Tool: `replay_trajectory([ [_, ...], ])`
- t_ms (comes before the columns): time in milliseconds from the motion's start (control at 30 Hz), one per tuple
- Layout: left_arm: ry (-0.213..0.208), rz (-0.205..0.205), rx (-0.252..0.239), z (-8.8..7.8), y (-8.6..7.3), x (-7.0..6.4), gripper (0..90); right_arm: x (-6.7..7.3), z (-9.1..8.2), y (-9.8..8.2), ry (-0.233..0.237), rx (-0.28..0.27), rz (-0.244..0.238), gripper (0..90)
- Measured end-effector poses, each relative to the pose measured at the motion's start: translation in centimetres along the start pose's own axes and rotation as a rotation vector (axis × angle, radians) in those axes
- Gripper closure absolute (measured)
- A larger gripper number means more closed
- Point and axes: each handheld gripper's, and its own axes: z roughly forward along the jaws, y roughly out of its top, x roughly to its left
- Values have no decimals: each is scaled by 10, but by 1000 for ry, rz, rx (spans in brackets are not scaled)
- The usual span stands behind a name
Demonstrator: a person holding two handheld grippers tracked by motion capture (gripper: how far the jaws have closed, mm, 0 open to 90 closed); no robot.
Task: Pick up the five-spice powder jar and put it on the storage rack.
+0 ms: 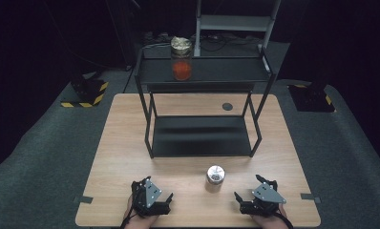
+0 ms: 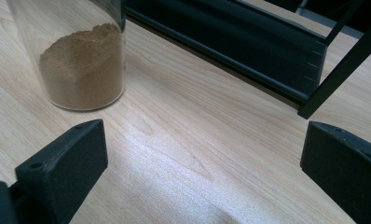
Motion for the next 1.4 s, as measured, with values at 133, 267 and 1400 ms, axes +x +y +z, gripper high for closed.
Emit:
replay_trajectory([
  [133,3,7,-5,-1,-1,-1,10,-1,0,0,12,-2,-5,0],
  [267,-1,-14,3,0,0,1,10,0,0,-1,10,-5,-8,0],
  [1400,-16,18,7,1,1,1,10,5,-18,15,71,-149,49,0],
])
